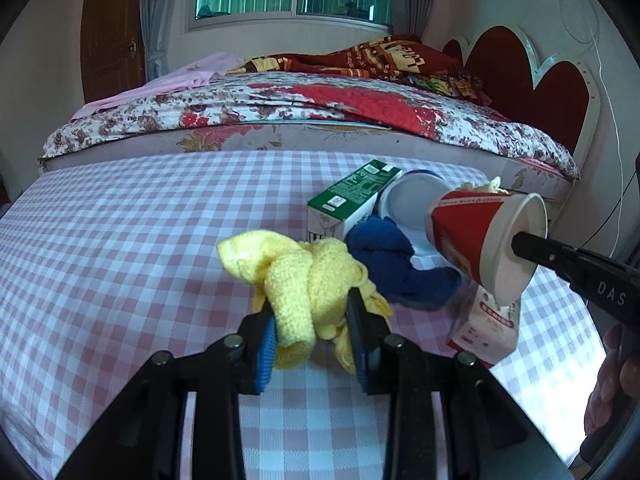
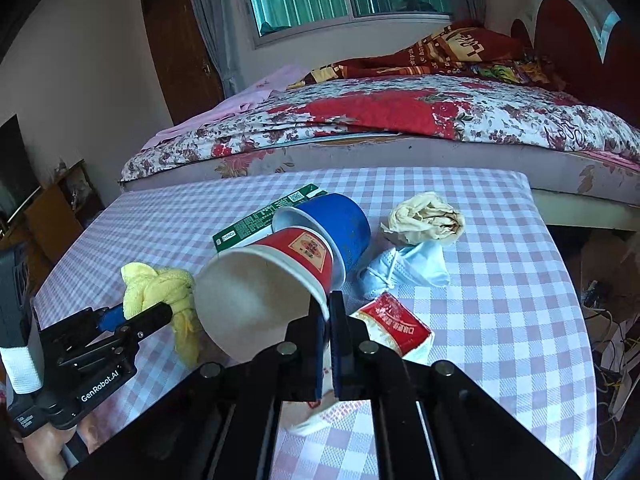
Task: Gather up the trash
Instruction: 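Grasp the yellow cloth with the left tool while the right tool grasps the red-white cup, then carry cloth and cup over the black bin and open both tools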
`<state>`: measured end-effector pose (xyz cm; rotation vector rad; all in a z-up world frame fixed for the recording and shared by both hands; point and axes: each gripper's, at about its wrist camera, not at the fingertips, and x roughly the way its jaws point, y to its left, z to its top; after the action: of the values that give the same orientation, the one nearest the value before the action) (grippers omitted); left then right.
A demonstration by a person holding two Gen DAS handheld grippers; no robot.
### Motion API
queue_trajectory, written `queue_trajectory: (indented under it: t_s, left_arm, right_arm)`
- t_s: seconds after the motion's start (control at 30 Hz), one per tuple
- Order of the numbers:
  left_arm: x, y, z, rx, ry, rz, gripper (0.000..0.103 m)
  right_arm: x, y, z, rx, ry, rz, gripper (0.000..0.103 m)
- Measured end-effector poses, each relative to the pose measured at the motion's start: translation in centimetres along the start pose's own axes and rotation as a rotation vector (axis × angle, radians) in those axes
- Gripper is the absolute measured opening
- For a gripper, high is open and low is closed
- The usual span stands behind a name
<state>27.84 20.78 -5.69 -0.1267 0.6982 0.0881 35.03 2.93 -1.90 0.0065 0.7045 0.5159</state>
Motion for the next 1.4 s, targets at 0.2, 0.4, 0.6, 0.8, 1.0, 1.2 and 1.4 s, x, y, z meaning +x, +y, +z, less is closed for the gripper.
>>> queue_trajectory:
  t_s: [0.2, 0.4, 0.6, 0.8, 1.0, 1.2, 1.4]
  left_arm:
    - [-1.7, -0.6, -0.5, 0.008, -0.016, 0.002, 0.033]
    - [-3.8, -1.4, -1.1, 0.012, -0.040, -0.016, 0.033]
    - [-5.9, -2.8, -1.6, 0.029, -0.061, -0.028, 0.033]
    - [-7.7, -3.9, -2.1, 0.037, -0.079, -0.041, 0.033]
    - [-10.1, -5.0, -2.9, 0.047, -0.102, -0.058, 0.033]
    - [-12.0, -6.5, -3.8, 0.056, -0.115, -0.075, 0.033]
    - [-14.1, -8.3, -4.9, 0.059, -0.127, -0.113, 0.033]
  right_arm:
    - [-2.1, 0.4, -0.7, -0.014, -0.015, 0.003, 0.003]
    - [-5.2, 0.8, -1.4, -0.019, -0.049, 0.008, 0.003]
    - [-8.2, 0.2, -2.3, -0.008, -0.075, -0.002, 0.003]
    - [-11.0, -0.4, -3.1, 0.005, -0.095, -0.001, 0.003]
    - [-14.2, -0.6, -4.3, 0.020, -0.129, 0.005, 0.003]
    - [-17.2, -1.3, -5.6, 0.037, -0.159, -0.001, 0.003]
    - [-20.7, -3.1, -7.6, 0.068, -0.186, -0.028, 0.003]
